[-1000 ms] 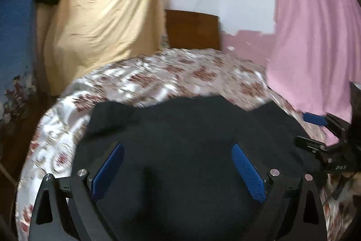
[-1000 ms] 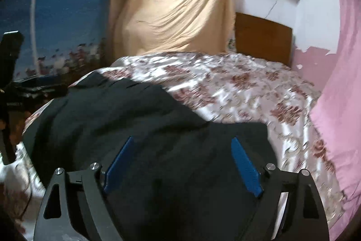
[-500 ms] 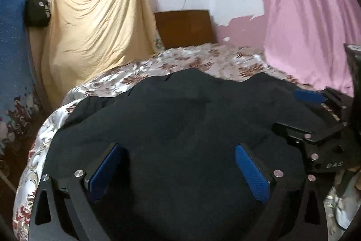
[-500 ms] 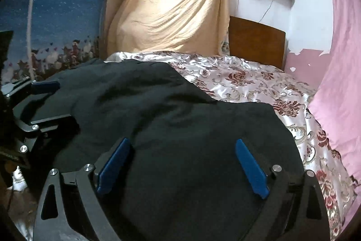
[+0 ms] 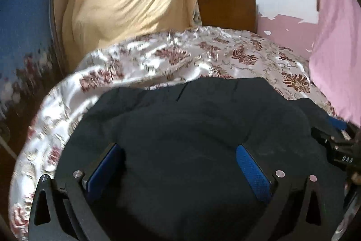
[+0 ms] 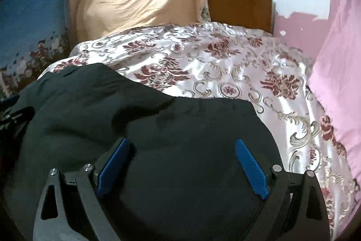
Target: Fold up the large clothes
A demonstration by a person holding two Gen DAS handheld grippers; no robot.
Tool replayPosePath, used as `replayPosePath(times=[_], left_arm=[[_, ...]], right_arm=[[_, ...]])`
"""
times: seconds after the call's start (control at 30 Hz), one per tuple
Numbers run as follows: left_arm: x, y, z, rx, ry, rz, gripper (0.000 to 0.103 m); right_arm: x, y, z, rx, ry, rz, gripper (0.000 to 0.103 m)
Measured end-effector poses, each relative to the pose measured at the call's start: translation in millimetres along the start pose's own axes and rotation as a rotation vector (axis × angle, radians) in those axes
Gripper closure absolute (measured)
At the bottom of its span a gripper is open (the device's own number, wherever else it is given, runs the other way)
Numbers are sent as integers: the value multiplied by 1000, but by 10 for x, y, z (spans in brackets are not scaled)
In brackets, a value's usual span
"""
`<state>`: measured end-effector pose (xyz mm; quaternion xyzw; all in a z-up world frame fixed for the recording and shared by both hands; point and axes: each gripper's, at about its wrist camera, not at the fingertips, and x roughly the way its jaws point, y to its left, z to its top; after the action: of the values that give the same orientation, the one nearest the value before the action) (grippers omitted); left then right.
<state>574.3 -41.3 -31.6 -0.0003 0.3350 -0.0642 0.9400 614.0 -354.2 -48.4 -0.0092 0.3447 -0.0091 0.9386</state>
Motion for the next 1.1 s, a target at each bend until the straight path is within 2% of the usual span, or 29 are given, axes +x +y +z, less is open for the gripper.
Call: replayPosePath(times=[0.3, 0.5, 0.67, 1.1], left_arm=[[321, 133, -14, -54, 16, -82, 0], [311, 134, -106, -78, -42, -111, 0], [301, 162, -165, -98, -87, -128, 0], [353, 222, -187, -134, -109, -169, 0]], right_arm=[[367, -77, -131, 57, 9, 55, 1], [476, -193, -242, 131, -16, 129, 1], [515, -200, -284, 142, -20, 138, 1], [623, -277, -288, 183, -3, 185, 1]])
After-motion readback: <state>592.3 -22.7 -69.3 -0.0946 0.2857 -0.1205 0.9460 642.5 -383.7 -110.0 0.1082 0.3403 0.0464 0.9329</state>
